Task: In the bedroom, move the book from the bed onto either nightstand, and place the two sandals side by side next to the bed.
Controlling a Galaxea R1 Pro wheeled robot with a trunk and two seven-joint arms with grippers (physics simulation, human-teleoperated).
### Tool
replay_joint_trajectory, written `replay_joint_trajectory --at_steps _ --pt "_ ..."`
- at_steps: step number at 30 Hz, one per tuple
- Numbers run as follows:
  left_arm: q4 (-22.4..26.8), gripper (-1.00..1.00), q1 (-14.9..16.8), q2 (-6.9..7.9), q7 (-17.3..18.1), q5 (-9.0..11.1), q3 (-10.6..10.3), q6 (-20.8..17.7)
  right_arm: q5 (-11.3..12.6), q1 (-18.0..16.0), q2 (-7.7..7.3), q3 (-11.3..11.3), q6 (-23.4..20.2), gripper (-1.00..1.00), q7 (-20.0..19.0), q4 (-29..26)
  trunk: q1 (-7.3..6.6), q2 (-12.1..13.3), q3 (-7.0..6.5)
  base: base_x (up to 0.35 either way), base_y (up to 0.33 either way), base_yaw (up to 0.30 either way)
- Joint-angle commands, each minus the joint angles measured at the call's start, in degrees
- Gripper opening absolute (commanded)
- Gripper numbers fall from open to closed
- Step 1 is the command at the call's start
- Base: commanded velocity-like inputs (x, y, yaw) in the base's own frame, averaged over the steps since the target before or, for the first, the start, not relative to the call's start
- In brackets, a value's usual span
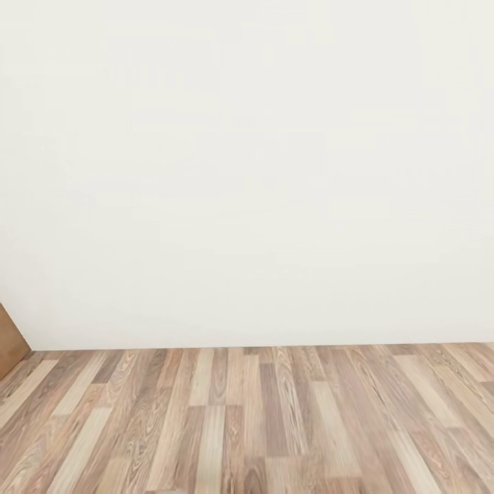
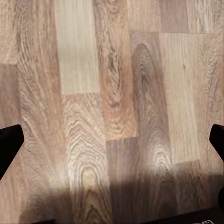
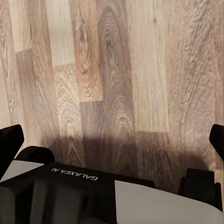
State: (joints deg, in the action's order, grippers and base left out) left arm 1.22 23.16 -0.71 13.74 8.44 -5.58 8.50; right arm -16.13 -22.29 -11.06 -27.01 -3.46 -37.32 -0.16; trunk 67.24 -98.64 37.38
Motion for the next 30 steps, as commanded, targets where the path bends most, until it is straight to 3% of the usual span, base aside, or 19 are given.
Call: replay_joint_trajectory --at_steps 1,30 --pt "-0.1 1.00 0.0 0.00 0.2 0.6 -0.5 0.2 -0.3 0.0 -0.02 -0.5 -0.4 1.00 -0.2 0.0 0.03 0.0 0.05 0.327 0.000 0.000" --pt "-0.1 1.00 0.0 0.00 0.2 0.6 -0.5 0.2 -0.3 0.0 -0.02 -0.5 -0.4 1.00 -0.2 0.0 0.03 0.0 0.05 0.326 0.000 0.000"
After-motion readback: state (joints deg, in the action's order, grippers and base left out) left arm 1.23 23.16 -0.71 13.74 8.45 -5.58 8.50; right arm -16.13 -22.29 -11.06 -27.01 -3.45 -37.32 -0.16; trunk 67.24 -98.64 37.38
